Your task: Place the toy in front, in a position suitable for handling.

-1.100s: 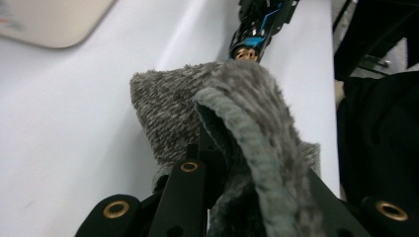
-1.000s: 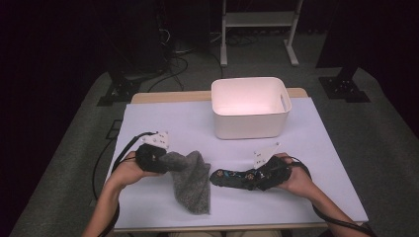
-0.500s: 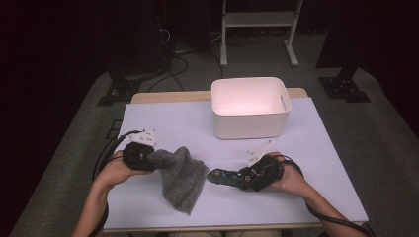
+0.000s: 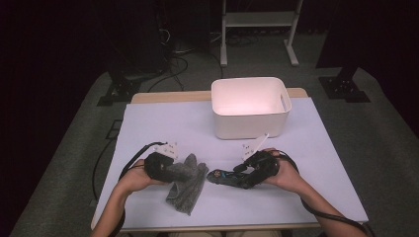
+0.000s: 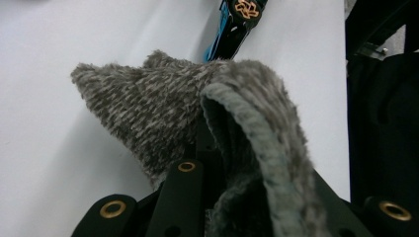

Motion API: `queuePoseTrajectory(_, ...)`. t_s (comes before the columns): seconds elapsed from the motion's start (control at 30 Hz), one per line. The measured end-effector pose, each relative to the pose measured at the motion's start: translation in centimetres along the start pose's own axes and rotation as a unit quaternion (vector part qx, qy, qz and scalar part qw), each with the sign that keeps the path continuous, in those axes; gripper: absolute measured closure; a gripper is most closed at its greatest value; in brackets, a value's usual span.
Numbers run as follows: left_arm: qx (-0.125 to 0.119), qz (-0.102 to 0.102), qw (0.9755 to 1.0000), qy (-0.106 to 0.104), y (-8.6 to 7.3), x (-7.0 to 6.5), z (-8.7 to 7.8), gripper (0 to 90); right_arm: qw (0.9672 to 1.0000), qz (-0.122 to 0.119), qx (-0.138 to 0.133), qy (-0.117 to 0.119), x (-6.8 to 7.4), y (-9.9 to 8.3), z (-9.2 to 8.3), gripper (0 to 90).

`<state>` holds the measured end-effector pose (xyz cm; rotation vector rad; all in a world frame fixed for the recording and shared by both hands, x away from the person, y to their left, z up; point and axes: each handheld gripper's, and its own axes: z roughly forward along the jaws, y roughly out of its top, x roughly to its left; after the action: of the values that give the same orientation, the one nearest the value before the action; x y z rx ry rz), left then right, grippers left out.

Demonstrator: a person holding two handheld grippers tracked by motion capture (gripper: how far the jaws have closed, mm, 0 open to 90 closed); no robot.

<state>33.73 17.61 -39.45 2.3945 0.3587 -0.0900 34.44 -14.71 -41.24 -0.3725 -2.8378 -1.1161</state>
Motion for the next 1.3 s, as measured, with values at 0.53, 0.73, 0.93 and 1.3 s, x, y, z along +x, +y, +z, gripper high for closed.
queuePoseTrajectory(0.53, 0.016, 0.008, 0.9995, -0.027, 0.2, -0.5, 2.6, 78.8, 0.9998, 0.000, -0.019, 0.012, 1.5, -0.5, -0.6, 46.1)
queuePoseTrajectory(0.73, 0.021, 0.010, 0.9993, -0.031, 0.1, -0.6, 2.9, 78.3, 0.9997, 0.001, -0.017, 0.015, 1.7, -0.4, -0.7, 45.8)
queuePoseTrajectory(0.93, 0.023, 0.009, 0.9991, -0.034, 0.0, -0.7, 3.1, 77.8, 0.9998, -0.006, -0.019, -0.003, 2.0, -0.6, -0.5, 42.8)
queuePoseTrajectory(1.3, 0.025, 0.010, 0.9989, -0.038, 0.0, -0.7, 3.2, 76.3, 0.9997, -0.005, -0.025, 0.002, 2.5, -0.9, -0.7, 46.8)
